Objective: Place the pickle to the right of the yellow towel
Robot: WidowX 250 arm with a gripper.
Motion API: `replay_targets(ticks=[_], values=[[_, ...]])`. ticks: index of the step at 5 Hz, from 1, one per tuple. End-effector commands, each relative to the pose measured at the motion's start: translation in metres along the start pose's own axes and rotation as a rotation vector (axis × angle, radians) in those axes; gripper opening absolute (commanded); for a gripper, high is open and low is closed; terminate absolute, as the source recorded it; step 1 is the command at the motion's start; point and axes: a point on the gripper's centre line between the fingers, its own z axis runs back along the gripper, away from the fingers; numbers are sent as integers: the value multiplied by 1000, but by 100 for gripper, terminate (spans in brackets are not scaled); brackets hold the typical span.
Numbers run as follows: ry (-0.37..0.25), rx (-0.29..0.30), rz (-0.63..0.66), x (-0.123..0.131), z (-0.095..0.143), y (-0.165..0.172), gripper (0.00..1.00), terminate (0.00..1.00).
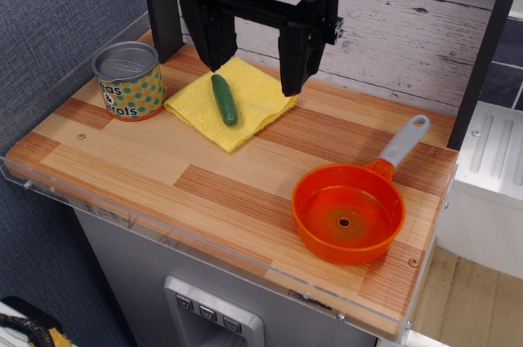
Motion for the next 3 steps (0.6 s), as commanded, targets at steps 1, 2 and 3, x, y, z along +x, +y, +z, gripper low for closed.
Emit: replay_targets(ticks=[1, 2, 3], values=[[0, 0, 0, 0, 0, 0, 100, 0], [15, 12, 228, 11, -11, 19, 100, 0], [17, -53, 477, 18, -27, 41, 100, 0]])
